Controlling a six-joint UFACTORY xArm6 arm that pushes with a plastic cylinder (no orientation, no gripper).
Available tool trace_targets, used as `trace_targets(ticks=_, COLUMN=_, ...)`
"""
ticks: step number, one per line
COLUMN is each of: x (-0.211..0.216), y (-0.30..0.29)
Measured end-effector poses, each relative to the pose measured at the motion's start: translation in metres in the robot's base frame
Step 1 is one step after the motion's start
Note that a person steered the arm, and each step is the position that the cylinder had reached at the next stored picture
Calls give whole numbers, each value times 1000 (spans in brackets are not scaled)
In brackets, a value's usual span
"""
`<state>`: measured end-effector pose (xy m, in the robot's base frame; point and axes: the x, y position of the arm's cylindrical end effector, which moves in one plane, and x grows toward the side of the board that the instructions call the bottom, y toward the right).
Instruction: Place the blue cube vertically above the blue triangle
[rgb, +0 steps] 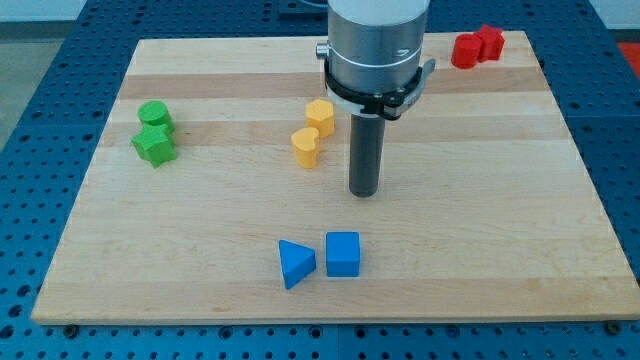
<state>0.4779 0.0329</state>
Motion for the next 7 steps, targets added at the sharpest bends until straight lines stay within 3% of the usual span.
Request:
trace_targets(ticks=1, x=0, y=-6)
trace_targets(ticks=5, x=-21, y=-117)
trace_targets(ticks=7, x=-48, y=-122)
